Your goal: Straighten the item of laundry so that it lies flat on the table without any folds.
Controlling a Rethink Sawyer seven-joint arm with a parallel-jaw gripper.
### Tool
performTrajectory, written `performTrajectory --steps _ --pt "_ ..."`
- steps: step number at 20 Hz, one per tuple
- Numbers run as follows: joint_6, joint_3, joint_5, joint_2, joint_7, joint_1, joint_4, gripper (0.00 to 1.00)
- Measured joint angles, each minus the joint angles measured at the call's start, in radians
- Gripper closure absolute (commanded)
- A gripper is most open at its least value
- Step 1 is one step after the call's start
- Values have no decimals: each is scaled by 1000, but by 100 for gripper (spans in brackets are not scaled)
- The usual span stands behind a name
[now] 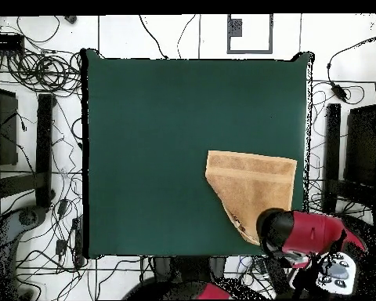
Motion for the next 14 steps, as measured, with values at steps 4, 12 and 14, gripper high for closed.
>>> performTrajectory --steps 4,12,14 --pt "25 73 -21 -35 -102 -45 -43 0" --pt "-26 213 -83 -75 -253 -155 -89 0" --pt "-61 249 -96 -81 -283 -187 -96 0"
